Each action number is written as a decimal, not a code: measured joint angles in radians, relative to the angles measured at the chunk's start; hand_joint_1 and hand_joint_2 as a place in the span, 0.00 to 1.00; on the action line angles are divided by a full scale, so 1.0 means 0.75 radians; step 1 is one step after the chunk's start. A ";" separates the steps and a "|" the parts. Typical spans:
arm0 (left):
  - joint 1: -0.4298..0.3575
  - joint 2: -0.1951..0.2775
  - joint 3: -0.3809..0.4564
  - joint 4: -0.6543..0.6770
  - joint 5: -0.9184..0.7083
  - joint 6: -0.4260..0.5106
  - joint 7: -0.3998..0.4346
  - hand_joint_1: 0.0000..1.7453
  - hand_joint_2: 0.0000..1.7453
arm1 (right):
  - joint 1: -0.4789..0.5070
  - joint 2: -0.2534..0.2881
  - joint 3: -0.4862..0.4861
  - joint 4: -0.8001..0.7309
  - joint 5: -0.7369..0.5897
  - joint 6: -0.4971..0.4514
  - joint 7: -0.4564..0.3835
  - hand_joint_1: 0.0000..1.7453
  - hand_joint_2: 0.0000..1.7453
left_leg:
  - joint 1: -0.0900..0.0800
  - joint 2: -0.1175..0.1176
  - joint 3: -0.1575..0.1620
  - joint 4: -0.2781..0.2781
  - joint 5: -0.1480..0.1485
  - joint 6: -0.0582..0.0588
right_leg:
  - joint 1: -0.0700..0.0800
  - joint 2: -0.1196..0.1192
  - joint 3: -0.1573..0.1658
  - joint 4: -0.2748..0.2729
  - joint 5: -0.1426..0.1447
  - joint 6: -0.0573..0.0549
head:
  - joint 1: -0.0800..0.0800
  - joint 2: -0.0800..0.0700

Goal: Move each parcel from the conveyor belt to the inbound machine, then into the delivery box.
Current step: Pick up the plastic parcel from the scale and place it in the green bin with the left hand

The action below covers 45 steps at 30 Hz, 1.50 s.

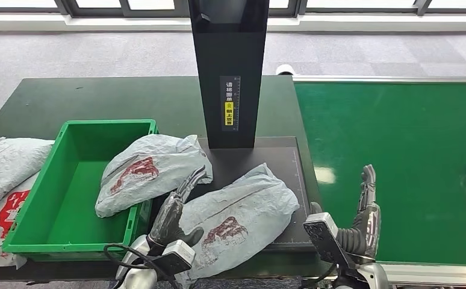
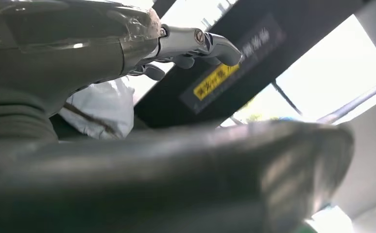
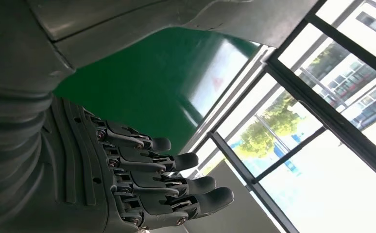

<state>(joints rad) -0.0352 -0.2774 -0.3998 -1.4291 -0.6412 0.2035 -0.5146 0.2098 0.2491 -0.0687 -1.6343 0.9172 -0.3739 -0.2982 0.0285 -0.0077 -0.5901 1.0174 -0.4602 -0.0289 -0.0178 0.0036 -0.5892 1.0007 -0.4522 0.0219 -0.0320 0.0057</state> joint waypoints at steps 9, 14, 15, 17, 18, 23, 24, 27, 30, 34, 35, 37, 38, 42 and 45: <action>-0.044 0.024 -0.111 0.190 -0.239 -0.151 0.003 0.00 1.00 | 0.023 -0.001 0.034 -0.109 -0.145 -0.033 -0.160 0.00 1.00 | 0.000 0.001 0.001 0.000 0.000 0.000 | 0.000 0.001 0.000 0.000 0.000 0.000 | 0.000 0.000; -0.113 0.020 -0.178 0.354 -0.344 -0.169 0.019 0.00 1.00 | 0.022 -0.001 0.053 -0.136 -0.194 -0.046 -0.217 0.00 1.00 | 0.000 0.000 0.001 0.000 0.000 0.000 | 0.000 0.000 0.001 0.000 0.000 0.000 | 0.000 0.000; -0.133 0.014 -0.193 0.407 -0.370 -0.157 0.030 0.00 1.00 | 0.022 -0.001 0.059 -0.141 -0.202 -0.048 -0.226 0.00 1.00 | 0.000 0.000 0.001 0.000 0.000 0.000 | 0.000 0.000 0.001 0.000 0.000 0.000 | 0.000 0.000; -0.179 -0.004 -0.215 0.519 -0.422 -0.109 0.061 0.00 1.00 | 0.021 -0.001 0.065 -0.148 -0.212 -0.049 -0.237 0.00 1.00 | 0.000 -0.001 0.002 0.000 0.000 0.000 | 0.000 -0.001 0.003 0.000 0.000 0.000 | 0.000 0.000; -0.202 -0.014 -0.221 0.572 -0.444 -0.080 0.077 0.22 1.00 | 0.020 -0.002 0.066 -0.151 -0.214 -0.049 -0.240 0.00 1.00 | 0.000 -0.002 0.003 0.000 0.000 0.000 | 0.000 -0.002 0.004 0.000 0.000 0.000 | 0.000 0.000; -0.287 -0.054 -0.224 0.754 -0.499 0.067 0.143 1.00 1.00 | 0.012 -0.001 0.067 -0.152 -0.218 -0.048 -0.250 0.00 1.00 | -0.001 -0.002 0.003 -0.001 -0.003 0.002 | 0.000 -0.003 0.014 -0.001 -0.003 0.001 | 0.000 0.000; -0.295 -0.056 -0.224 0.769 -0.502 0.094 0.152 1.00 1.00 | 0.011 -0.001 0.067 -0.153 -0.218 -0.048 -0.254 0.00 1.00 | -0.001 -0.002 0.002 -0.001 -0.005 0.002 | 0.000 -0.002 0.016 -0.001 -0.004 0.001 | 0.000 0.000; -0.291 -0.057 -0.219 0.772 -0.500 0.153 0.164 1.00 1.00 | 0.011 -0.001 0.067 -0.153 -0.220 -0.043 -0.267 0.00 1.00 | 0.000 -0.002 0.005 -0.001 -0.006 0.001 | 0.000 -0.002 0.019 -0.001 -0.005 0.000 | 0.000 0.000; -0.259 -0.057 -0.198 0.734 -0.481 0.182 0.162 1.00 1.00 | 0.011 -0.001 0.067 -0.153 -0.224 -0.041 -0.278 0.00 1.00 | 0.000 0.000 0.004 -0.001 -0.004 0.000 | 0.000 -0.001 0.017 -0.001 -0.003 -0.001 | 0.000 0.000; -0.234 -0.057 -0.176 0.687 -0.463 0.195 0.159 1.00 1.00 | 0.008 -0.001 0.067 -0.153 -0.226 -0.042 -0.281 0.00 1.00 | 0.000 0.002 0.002 -0.001 -0.002 0.000 | 0.000 0.001 0.014 0.000 0.000 -0.002 | 0.000 0.000; -0.233 -0.057 -0.169 0.675 -0.454 0.205 0.159 1.00 1.00 | 0.007 -0.001 0.067 -0.153 -0.227 -0.044 -0.281 0.00 1.00 | 0.000 0.002 0.002 -0.001 -0.001 0.000 | 0.000 0.000 0.014 0.000 0.000 -0.002 | 0.000 0.000; -0.229 -0.056 -0.142 0.644 -0.427 0.233 0.157 1.00 1.00 | 0.008 -0.001 0.067 -0.153 -0.230 -0.055 -0.281 0.00 1.00 | 0.000 0.001 0.002 -0.001 0.000 -0.001 | 0.000 0.000 0.013 0.000 0.000 -0.002 | 0.000 0.000; -0.227 -0.055 -0.126 0.625 -0.412 0.245 0.155 1.00 1.00 | 0.008 -0.001 0.067 -0.153 -0.232 -0.061 -0.281 0.00 1.00 | 0.000 0.001 0.003 -0.001 0.000 -0.001 | 0.001 0.000 0.013 0.000 0.000 -0.002 | 0.000 0.000; -0.220 -0.048 -0.084 0.553 -0.384 0.259 0.150 1.00 1.00 | 0.011 -0.001 0.067 -0.156 -0.237 -0.071 -0.281 0.00 1.00 | 0.000 0.000 0.007 -0.001 0.005 0.000 | 0.000 0.000 0.008 0.001 0.003 -0.002 | 0.000 0.000; -0.204 -0.045 -0.068 0.508 -0.370 0.268 0.138 1.00 1.00 | 0.013 -0.001 0.067 -0.157 -0.245 -0.074 -0.285 0.00 1.00 | 0.000 0.000 0.005 -0.001 0.004 0.000 | 0.000 0.000 0.006 0.001 0.003 -0.002 | 0.000 0.000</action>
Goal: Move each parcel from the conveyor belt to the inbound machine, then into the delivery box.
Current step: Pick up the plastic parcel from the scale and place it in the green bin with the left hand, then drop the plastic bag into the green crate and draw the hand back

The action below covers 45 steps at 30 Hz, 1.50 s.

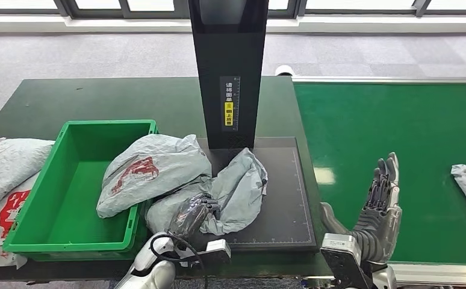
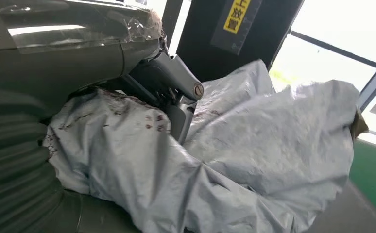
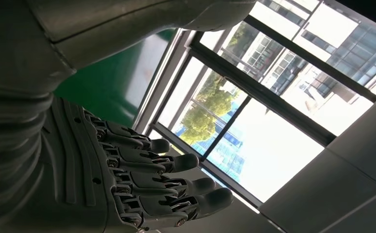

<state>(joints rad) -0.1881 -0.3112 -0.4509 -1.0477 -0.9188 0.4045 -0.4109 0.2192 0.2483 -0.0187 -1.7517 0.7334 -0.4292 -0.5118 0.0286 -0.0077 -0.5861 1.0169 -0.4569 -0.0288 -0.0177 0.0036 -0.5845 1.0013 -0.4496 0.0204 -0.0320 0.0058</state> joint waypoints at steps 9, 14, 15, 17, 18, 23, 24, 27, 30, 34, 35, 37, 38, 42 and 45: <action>0.095 0.018 0.025 -0.282 0.050 0.145 -0.057 1.00 1.00 | 0.030 0.000 0.000 -0.029 -0.015 -0.007 -0.019 0.00 1.00 | 0.000 0.001 -0.003 0.000 -0.004 0.000 | 0.000 0.000 -0.003 0.000 -0.003 0.001 | 0.000 0.000; 0.145 0.030 0.045 -0.448 0.068 0.223 -0.084 1.00 1.00 | 0.036 0.001 0.000 -0.038 -0.018 -0.007 -0.026 0.00 1.00 | 0.000 0.001 -0.003 0.000 -0.004 0.000 | 0.000 0.000 -0.003 0.000 -0.004 0.001 | 0.000 0.000; 0.156 0.032 0.048 -0.475 0.077 0.248 -0.099 1.00 1.00 | 0.037 0.002 0.000 -0.039 -0.020 -0.007 -0.028 0.00 1.00 | 0.000 0.001 -0.003 0.000 -0.004 0.000 | 0.000 0.000 -0.003 0.000 -0.004 0.001 | 0.000 0.000; 0.182 0.037 0.053 -0.543 0.101 0.314 -0.135 1.00 1.00 | 0.036 0.002 0.000 -0.039 -0.026 -0.007 -0.036 0.00 1.00 | 0.000 0.001 -0.003 0.000 -0.004 0.000 | 0.000 0.000 -0.003 0.000 -0.004 0.001 | 0.000 0.000; 0.198 0.040 0.057 -0.583 0.112 0.344 -0.154 1.00 1.00 | 0.036 0.002 0.000 -0.039 -0.029 -0.007 -0.040 0.00 1.00 | 0.000 0.001 -0.003 0.000 -0.004 0.000 | 0.000 0.000 -0.003 0.000 -0.004 0.001 | 0.000 0.000; 0.277 0.028 0.132 -0.788 0.105 0.390 -0.299 1.00 1.00 | 0.031 0.002 0.000 -0.038 -0.040 -0.007 -0.052 0.00 1.00 | 0.000 0.000 -0.004 0.000 -0.004 0.000 | 0.000 0.000 -0.003 0.000 -0.004 0.001 | 0.000 0.000; 0.289 0.016 0.164 -0.828 0.094 0.390 -0.327 1.00 1.00 | 0.028 0.002 0.000 -0.038 -0.041 -0.008 -0.052 0.00 1.00 | 0.000 0.000 -0.004 0.000 -0.004 0.000 | 0.000 0.000 -0.003 0.000 -0.005 0.001 | 0.000 0.000; 0.300 -0.019 0.295 -0.943 0.019 0.391 -0.324 1.00 1.00 | 0.015 0.002 0.001 -0.032 -0.042 -0.009 -0.050 0.00 1.00 | 0.000 0.001 -0.003 0.000 -0.004 0.000 | 0.000 0.000 -0.003 0.000 -0.005 0.001 | 0.000 0.000; 0.289 -0.039 0.427 -1.009 -0.061 0.391 -0.251 1.00 1.00 | 0.004 0.002 0.011 -0.025 -0.041 -0.010 -0.048 0.00 1.00 | 0.000 0.001 -0.002 0.000 -0.004 -0.001 | 0.000 0.000 -0.003 0.000 -0.005 0.001 | 0.000 0.000; 0.274 -0.055 0.528 -1.044 -0.130 0.391 -0.185 1.00 1.00 | -0.003 0.002 0.023 -0.020 -0.038 -0.009 -0.047 0.00 1.00 | 0.000 0.000 -0.002 0.000 -0.003 -0.001 | 0.000 -0.001 -0.003 0.000 -0.004 0.001 | 0.000 0.000; 0.263 -0.057 0.552 -1.042 -0.171 0.391 -0.146 1.00 1.00 | -0.006 0.002 0.024 -0.019 -0.034 -0.007 -0.044 0.00 1.00 | 0.000 0.000 -0.002 0.000 -0.003 -0.001 | 0.000 -0.001 -0.003 0.000 -0.004 0.001 | 0.000 0.000; 0.227 -0.060 0.605 -1.018 -0.261 0.391 -0.048 1.00 1.00 | -0.010 0.002 0.028 -0.018 -0.025 0.003 -0.037 0.00 1.00 | 0.000 0.000 -0.002 0.000 -0.003 -0.001 | 0.000 -0.001 -0.003 0.000 -0.004 0.001 | 0.000 0.000; 0.204 -0.060 0.633 -0.986 -0.292 0.391 0.003 1.00 1.00 | -0.014 0.002 0.032 -0.017 -0.017 0.011 -0.031 0.00 1.00 | 0.000 0.000 -0.002 0.000 -0.003 -0.001 | 0.000 0.000 -0.003 0.000 -0.004 0.001 | 0.000 0.000; 0.111 -0.042 0.712 -0.789 -0.299 0.390 0.162 1.00 1.00 | -0.031 0.003 0.042 -0.011 0.015 0.039 -0.004 0.00 1.00 | 0.000 0.000 -0.002 0.000 -0.003 -0.001 | 0.000 0.000 -0.003 0.000 -0.003 0.000 | 0.000 0.000; 0.060 -0.019 0.740 -0.668 -0.297 0.385 0.225 1.00 1.00 | -0.039 0.003 0.044 -0.006 0.029 0.048 0.007 0.00 1.00 | 0.000 0.000 -0.002 0.000 -0.002 -0.001 | 0.000 -0.001 -0.003 0.001 -0.003 -0.001 | 0.000 0.000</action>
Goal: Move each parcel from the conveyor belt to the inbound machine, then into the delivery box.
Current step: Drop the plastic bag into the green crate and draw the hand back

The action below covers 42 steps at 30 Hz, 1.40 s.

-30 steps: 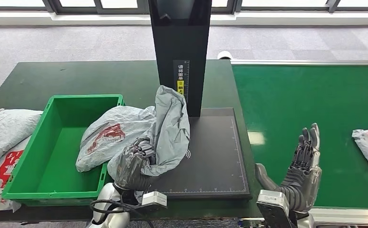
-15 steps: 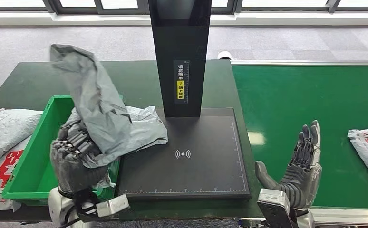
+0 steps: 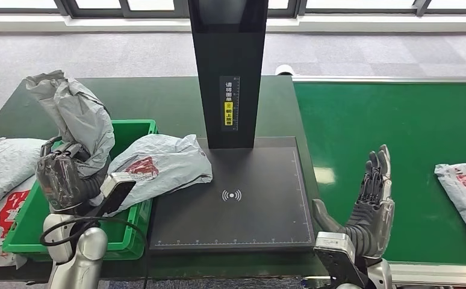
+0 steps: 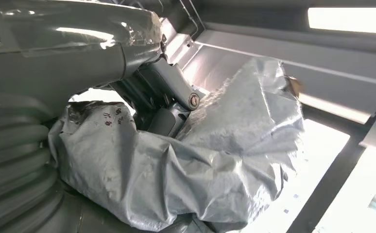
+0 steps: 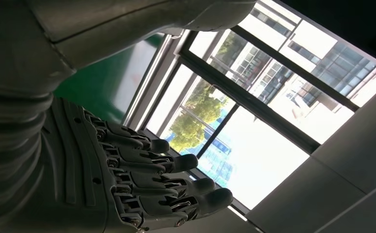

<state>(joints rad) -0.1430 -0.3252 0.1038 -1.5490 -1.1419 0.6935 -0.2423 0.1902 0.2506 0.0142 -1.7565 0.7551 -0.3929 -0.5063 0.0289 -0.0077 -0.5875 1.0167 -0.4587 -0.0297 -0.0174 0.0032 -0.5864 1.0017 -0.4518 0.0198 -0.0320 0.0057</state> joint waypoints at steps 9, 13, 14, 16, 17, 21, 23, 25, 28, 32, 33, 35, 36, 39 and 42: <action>-0.121 0.063 0.030 0.298 -0.022 -0.064 0.125 0.55 1.00 | -0.004 0.000 0.002 0.014 0.032 0.023 0.026 0.00 1.00 | 0.000 -0.001 -0.001 0.000 0.000 0.000 | 0.000 0.000 0.000 0.000 0.000 0.000 | 0.000 0.000; -0.149 0.077 0.034 0.353 -0.024 -0.081 0.135 0.00 0.00 | -0.004 0.000 0.010 0.015 0.040 0.028 0.038 0.00 1.00 | 0.000 -0.002 0.000 0.000 -0.001 0.000 | 0.000 0.000 0.000 0.000 -0.001 0.000 | 0.000 0.000; -0.150 0.077 0.034 0.358 -0.024 -0.080 0.135 0.00 0.00 | -0.004 0.000 0.014 0.015 0.041 0.028 0.042 0.00 1.00 | 0.000 -0.002 0.000 0.000 -0.001 0.000 | 0.000 0.000 0.000 0.000 -0.001 0.000 | 0.000 0.000; -0.151 0.078 0.034 0.360 -0.024 -0.075 0.135 0.00 0.00 | -0.004 0.000 0.021 0.015 0.042 0.028 0.050 0.00 1.00 | 0.000 -0.001 0.000 0.000 -0.001 -0.001 | 0.000 0.000 0.000 0.000 -0.001 0.000 | 0.000 0.000; -0.149 0.077 0.034 0.357 -0.024 -0.071 0.135 0.00 0.00 | -0.004 0.000 0.022 0.015 0.044 0.028 0.054 0.00 1.00 | 0.000 -0.001 0.000 0.000 -0.001 -0.001 | 0.000 0.000 0.000 0.000 -0.001 0.000 | 0.000 0.000; -0.119 0.069 0.034 0.313 -0.006 -0.059 0.116 0.00 0.00 | -0.004 0.001 0.023 0.015 0.054 0.032 0.077 0.00 1.00 | 0.000 -0.001 0.000 0.000 -0.001 -0.001 | 0.000 0.000 0.000 0.000 -0.001 0.000 | 0.000 0.000; -0.098 0.061 0.034 0.282 0.006 -0.053 0.104 0.00 0.00 | -0.005 0.001 0.023 0.017 0.059 0.036 0.087 0.00 1.00 | 0.000 -0.001 0.000 0.000 -0.001 -0.001 | 0.000 0.000 0.000 0.000 -0.001 0.000 | 0.000 0.000; -0.074 0.053 0.034 0.248 0.019 -0.043 0.093 0.00 0.00 | -0.006 0.001 0.023 0.022 0.066 0.037 0.097 0.00 1.00 | 0.000 -0.001 0.000 0.000 -0.001 -0.001 | 0.000 0.000 0.000 0.000 -0.001 0.000 | 0.000 0.000; -0.033 0.043 0.027 0.190 0.063 -0.016 0.054 0.00 0.00 | -0.007 0.003 0.023 0.032 0.098 0.041 0.143 0.00 1.00 | 0.000 -0.001 0.000 0.000 -0.001 -0.001 | 0.000 0.000 -0.001 0.000 -0.001 0.000 | 0.000 0.000; 0.024 0.027 0.003 0.100 0.097 0.003 0.019 0.00 0.00 | -0.015 0.003 0.023 0.056 0.139 0.039 0.192 0.00 1.00 | 0.000 0.000 -0.001 0.000 -0.002 0.000 | 0.000 0.000 -0.001 0.000 -0.002 0.000 | 0.000 0.000; 0.034 0.024 -0.002 0.084 0.103 0.003 0.012 0.00 0.00 | -0.017 0.003 0.023 0.062 0.151 0.037 0.202 0.00 1.00 | 0.000 0.000 -0.001 0.000 -0.002 0.000 | 0.000 0.000 -0.001 0.000 -0.002 0.000 | 0.000 0.000; 0.054 0.017 -0.010 0.050 0.124 0.003 -0.018 0.00 0.00 | -0.021 0.003 0.020 0.072 0.195 0.034 0.239 0.00 1.00 | 0.000 0.000 0.000 0.000 -0.002 0.000 | 0.000 0.001 -0.001 0.000 -0.002 0.000 | 0.000 0.000; 0.065 0.011 -0.013 0.029 0.151 0.004 -0.052 0.00 0.00 | -0.025 0.003 0.016 0.082 0.230 0.033 0.270 0.00 1.00 | 0.000 0.000 0.000 0.000 -0.002 0.000 | 0.000 0.001 -0.001 0.000 -0.002 0.000 | 0.000 0.000; 0.108 -0.017 -0.022 -0.049 0.318 0.004 -0.224 0.00 0.00 | -0.051 0.002 -0.021 0.146 0.369 0.026 0.390 0.00 1.00 | 0.000 0.001 0.000 0.000 -0.002 0.000 | 0.000 0.001 -0.001 0.000 -0.002 0.000 | 0.000 0.000; 0.151 -0.040 -0.034 -0.121 0.445 0.005 -0.336 0.00 0.00 | -0.085 -0.002 -0.082 0.230 0.446 0.008 0.450 0.00 1.00 | 0.000 0.000 0.000 0.000 -0.002 0.000 | 0.000 0.001 -0.001 -0.001 -0.002 0.000 | 0.000 0.000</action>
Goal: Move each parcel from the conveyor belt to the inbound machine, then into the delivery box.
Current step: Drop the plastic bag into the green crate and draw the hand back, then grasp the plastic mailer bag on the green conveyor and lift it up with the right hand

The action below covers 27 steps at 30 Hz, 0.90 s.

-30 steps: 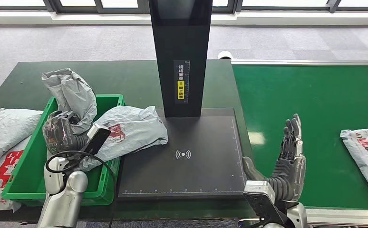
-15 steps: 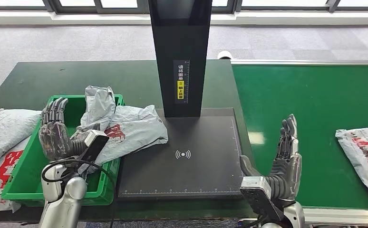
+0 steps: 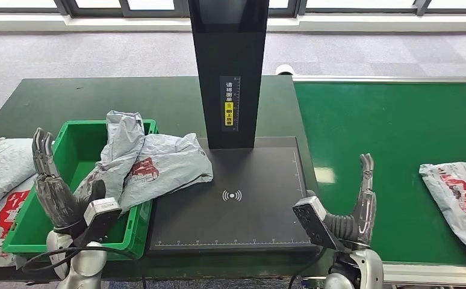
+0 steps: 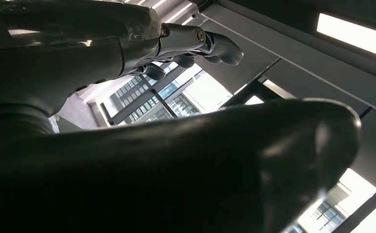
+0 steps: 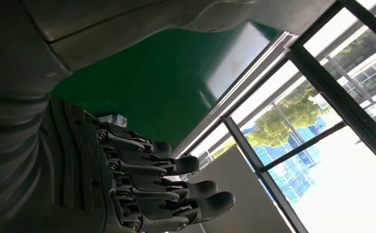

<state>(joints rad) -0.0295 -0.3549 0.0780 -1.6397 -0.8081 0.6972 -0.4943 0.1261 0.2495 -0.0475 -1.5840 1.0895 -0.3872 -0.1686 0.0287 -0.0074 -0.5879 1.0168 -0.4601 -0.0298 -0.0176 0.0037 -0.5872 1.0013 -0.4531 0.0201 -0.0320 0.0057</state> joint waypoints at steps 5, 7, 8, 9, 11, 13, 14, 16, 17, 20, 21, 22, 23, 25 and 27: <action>0.032 -0.016 -0.010 -0.058 0.019 0.000 -0.019 0.00 0.00 | -0.030 -0.003 -0.044 0.080 0.012 -0.010 0.005 0.00 1.00 | 0.000 0.000 0.000 0.000 0.000 0.000 | 0.000 0.000 0.000 0.000 0.000 0.000 | 0.000 0.000; 0.037 -0.019 -0.012 -0.068 0.019 0.000 -0.020 0.00 0.00 | -0.035 -0.003 -0.050 0.096 0.013 -0.011 0.005 0.00 1.00 | 0.000 0.000 0.000 0.000 0.000 0.000 | 0.000 0.000 -0.001 0.000 0.000 0.000 | 0.000 0.000; 0.039 -0.021 -0.013 -0.073 0.019 0.000 -0.020 0.00 0.00 | -0.036 -0.003 -0.052 0.103 0.013 -0.012 0.005 0.00 1.00 | 0.000 0.000 0.000 0.000 0.000 0.000 | 0.000 0.000 -0.001 0.000 0.000 0.000 | 0.000 0.000; 0.040 -0.022 -0.013 -0.075 0.020 0.000 -0.020 0.00 0.00 | -0.037 -0.003 -0.055 0.108 0.013 -0.012 0.005 0.00 1.00 | 0.000 0.000 0.000 0.000 0.000 0.000 | 0.000 0.000 -0.001 0.000 0.000 0.000 | 0.000 0.000; 0.041 -0.024 -0.013 -0.080 0.020 0.000 -0.020 0.00 0.00 | -0.038 -0.004 -0.060 0.115 0.013 -0.013 0.005 0.00 1.00 | 0.000 0.000 0.000 0.000 0.000 0.000 | 0.000 0.000 -0.001 0.000 0.000 0.000 | 0.000 0.000; 0.042 -0.026 -0.013 -0.083 0.020 0.000 -0.020 0.00 0.00 | -0.040 -0.004 -0.065 0.120 0.014 -0.014 0.005 0.00 1.00 | 0.000 0.000 0.000 0.000 0.000 0.000 | 0.000 0.000 -0.001 0.000 0.000 0.000 | 0.000 0.000; 0.042 -0.027 -0.013 -0.085 0.020 0.000 -0.020 0.00 0.00 | -0.041 -0.004 -0.065 0.122 0.014 -0.014 0.005 0.00 1.00 | 0.000 0.000 0.000 0.000 0.000 0.000 | 0.000 0.000 -0.001 0.000 0.000 0.000 | 0.000 0.000; 0.042 -0.028 -0.013 -0.088 0.020 0.000 -0.020 0.00 0.00 | -0.043 -0.004 -0.066 0.126 0.015 -0.015 0.005 0.00 1.00 | 0.000 0.000 0.000 0.000 0.000 0.000 | 0.000 0.000 -0.001 0.000 0.000 0.000 | 0.000 0.000; 0.042 -0.028 -0.013 -0.089 0.022 0.000 -0.022 0.00 0.00 | -0.044 -0.004 -0.066 0.128 0.016 -0.015 0.007 0.00 1.00 | 0.000 0.000 0.000 0.000 0.000 0.000 | 0.000 0.000 0.000 0.000 0.000 0.000 | 0.000 0.000; 0.060 -0.028 -0.017 -0.116 0.107 0.000 -0.132 0.00 0.00 | -0.071 -0.014 -0.094 0.172 0.088 -0.031 0.111 0.00 1.00 | 0.000 0.001 0.000 0.000 -0.001 0.000 | 0.000 0.001 -0.001 0.000 0.000 0.000 | 0.000 0.000; 0.072 -0.028 -0.022 -0.137 0.153 0.000 -0.190 0.00 0.00 | -0.094 -0.025 -0.123 0.214 0.121 -0.045 0.159 0.00 1.00 | 0.000 0.002 0.001 0.000 -0.001 -0.001 | 0.000 0.002 -0.001 0.000 0.000 0.000 | 0.000 0.000; 0.086 -0.029 -0.030 -0.158 0.190 0.000 -0.235 0.00 0.00 | -0.124 -0.041 -0.162 0.270 0.149 -0.062 0.193 0.00 1.00 | 0.000 0.002 0.001 0.000 -0.001 0.000 | 0.000 0.002 -0.001 0.000 0.000 0.000 | 0.000 0.000; 0.098 -0.029 -0.040 -0.176 0.214 0.000 -0.259 0.00 0.00 | -0.158 -0.061 -0.207 0.333 0.172 -0.079 0.211 0.00 1.00 | 0.000 0.001 0.000 0.000 -0.001 0.000 | 0.000 0.001 0.000 -0.001 0.000 0.000 | 0.000 0.000; 0.117 -0.029 -0.061 -0.195 0.250 0.000 -0.271 0.00 0.00 | -0.238 -0.119 -0.299 0.484 0.236 -0.106 0.246 0.00 0.75 | -0.001 0.000 0.000 0.001 -0.001 0.001 | -0.001 0.000 0.001 -0.001 0.001 0.001 | 0.000 0.000; 0.128 -0.029 -0.081 -0.200 0.280 0.000 -0.274 0.00 0.00 | -0.328 -0.194 -0.385 0.660 0.315 -0.121 0.303 0.00 0.75 | -0.002 0.000 0.000 0.002 -0.001 0.002 | -0.002 0.000 0.001 -0.002 0.002 0.003 | 0.000 0.000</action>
<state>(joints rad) 0.0662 -0.3769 0.0174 -1.7895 -0.5984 0.6973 -0.6998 -0.1199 0.1036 -0.3363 -1.0891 1.3259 -0.4783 0.0586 0.0270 -0.0075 -0.5878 1.0182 -0.4607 -0.0286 -0.0192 0.0036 -0.5866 1.0001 -0.4517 0.0225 -0.0320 0.0057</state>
